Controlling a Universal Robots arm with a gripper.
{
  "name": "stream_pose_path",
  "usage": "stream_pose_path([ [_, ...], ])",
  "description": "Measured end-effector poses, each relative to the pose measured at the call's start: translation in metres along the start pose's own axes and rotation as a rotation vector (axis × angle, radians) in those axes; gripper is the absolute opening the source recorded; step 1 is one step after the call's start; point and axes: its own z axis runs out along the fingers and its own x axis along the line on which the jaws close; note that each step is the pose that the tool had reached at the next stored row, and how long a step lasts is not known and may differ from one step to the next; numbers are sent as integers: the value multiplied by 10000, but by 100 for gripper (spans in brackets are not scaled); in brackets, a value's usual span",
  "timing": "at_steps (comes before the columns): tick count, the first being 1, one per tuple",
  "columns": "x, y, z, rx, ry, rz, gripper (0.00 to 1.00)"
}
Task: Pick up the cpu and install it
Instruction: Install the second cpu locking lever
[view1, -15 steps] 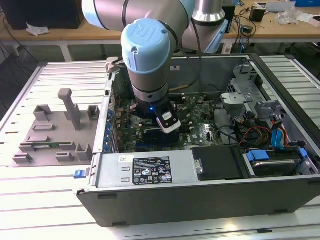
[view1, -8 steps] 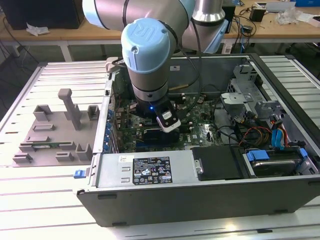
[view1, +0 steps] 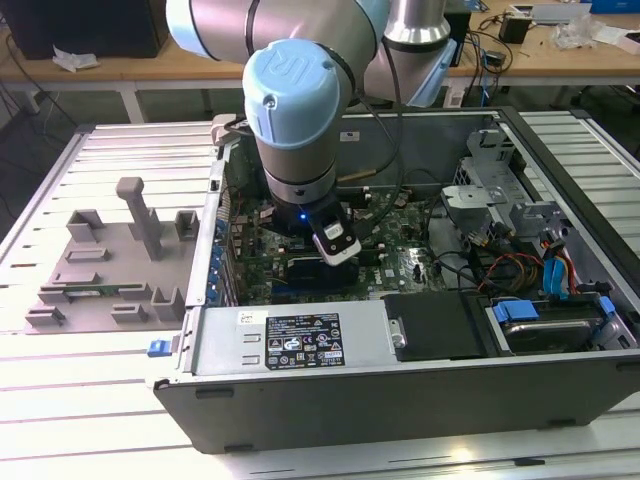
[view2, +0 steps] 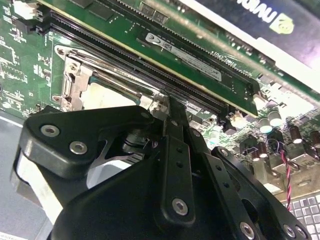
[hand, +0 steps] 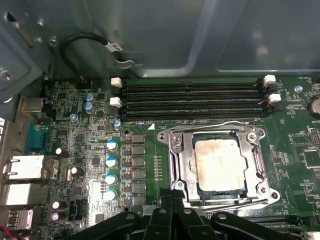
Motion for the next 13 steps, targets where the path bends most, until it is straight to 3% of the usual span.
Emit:
stream_pose_path([
  [2,-1,4,-9,0,0,0,11],
  [4,-4,32,-86,30,-1,-1,11],
  [7,-7,63,-167,147,-8,0,11],
  [8,-9,78,-209,242,-14,1,11],
  [9,-11,92,-242,368,-24,3,11],
  [11,-13,100,-266,728,-42,8,11],
  [12,-18,104,-277,1111,-63,9,11],
  [13,-31,113,-276,1401,-80,10,11],
])
